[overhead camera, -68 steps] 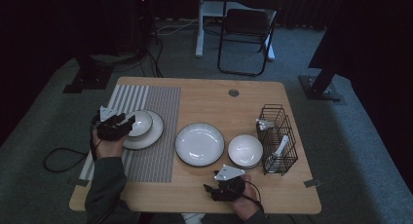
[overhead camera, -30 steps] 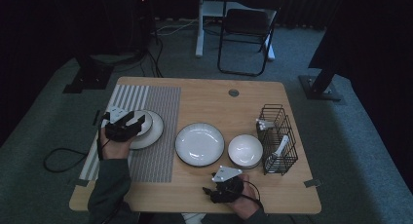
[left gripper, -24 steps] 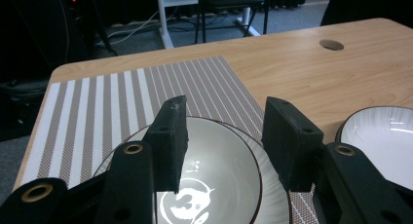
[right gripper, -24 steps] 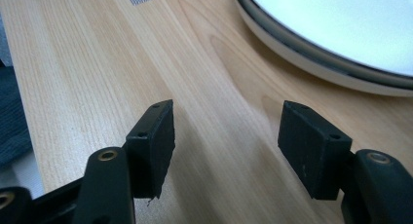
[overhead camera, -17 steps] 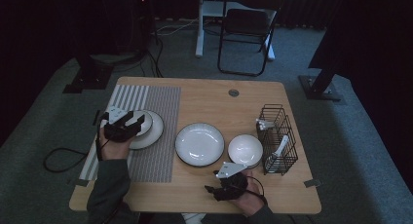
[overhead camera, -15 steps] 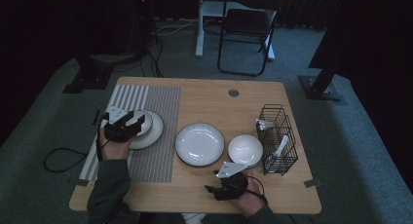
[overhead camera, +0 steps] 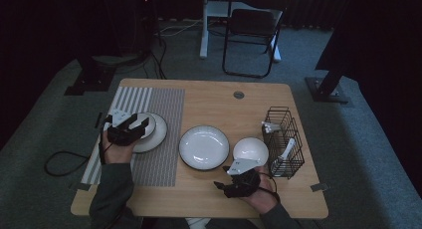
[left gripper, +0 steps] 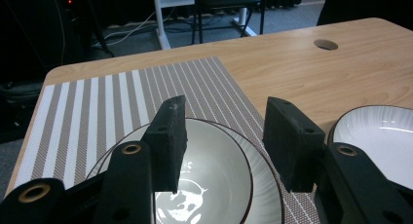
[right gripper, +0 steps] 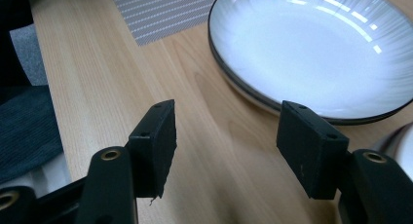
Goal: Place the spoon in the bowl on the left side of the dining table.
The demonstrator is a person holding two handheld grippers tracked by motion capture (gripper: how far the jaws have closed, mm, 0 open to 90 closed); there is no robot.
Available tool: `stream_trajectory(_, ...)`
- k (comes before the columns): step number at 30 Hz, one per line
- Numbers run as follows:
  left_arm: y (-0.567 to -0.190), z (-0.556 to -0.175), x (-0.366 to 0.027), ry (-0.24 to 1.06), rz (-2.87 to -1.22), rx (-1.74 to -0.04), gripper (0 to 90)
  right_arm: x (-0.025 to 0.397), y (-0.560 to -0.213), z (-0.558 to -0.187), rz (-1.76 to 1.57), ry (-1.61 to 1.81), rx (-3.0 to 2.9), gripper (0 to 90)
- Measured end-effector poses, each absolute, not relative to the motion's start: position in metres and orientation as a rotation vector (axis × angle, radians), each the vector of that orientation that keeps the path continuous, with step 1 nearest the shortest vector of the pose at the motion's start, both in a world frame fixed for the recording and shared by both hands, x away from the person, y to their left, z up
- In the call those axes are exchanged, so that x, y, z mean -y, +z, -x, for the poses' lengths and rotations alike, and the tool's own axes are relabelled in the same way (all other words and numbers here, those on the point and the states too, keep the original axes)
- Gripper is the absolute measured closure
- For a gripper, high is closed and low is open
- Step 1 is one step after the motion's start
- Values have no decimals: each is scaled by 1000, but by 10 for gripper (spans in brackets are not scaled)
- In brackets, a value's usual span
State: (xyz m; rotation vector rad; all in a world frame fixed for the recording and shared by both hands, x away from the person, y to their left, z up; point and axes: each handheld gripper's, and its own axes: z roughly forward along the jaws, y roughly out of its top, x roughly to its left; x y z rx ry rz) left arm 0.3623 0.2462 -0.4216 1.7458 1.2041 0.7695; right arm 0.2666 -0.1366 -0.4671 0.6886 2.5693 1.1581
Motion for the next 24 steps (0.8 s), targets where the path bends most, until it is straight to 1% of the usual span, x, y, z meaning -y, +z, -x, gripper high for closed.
stream_trajectory(7, -423, -363, -245, 766, -1749, -1204, 523, 145, -449, -272, -672, 1158, -2550, 391)
stream_trajectory(24, -424, -363, -244, 764, -1751, -1203, 523, 161, -427, -275, -676, 1182, -2484, 389)
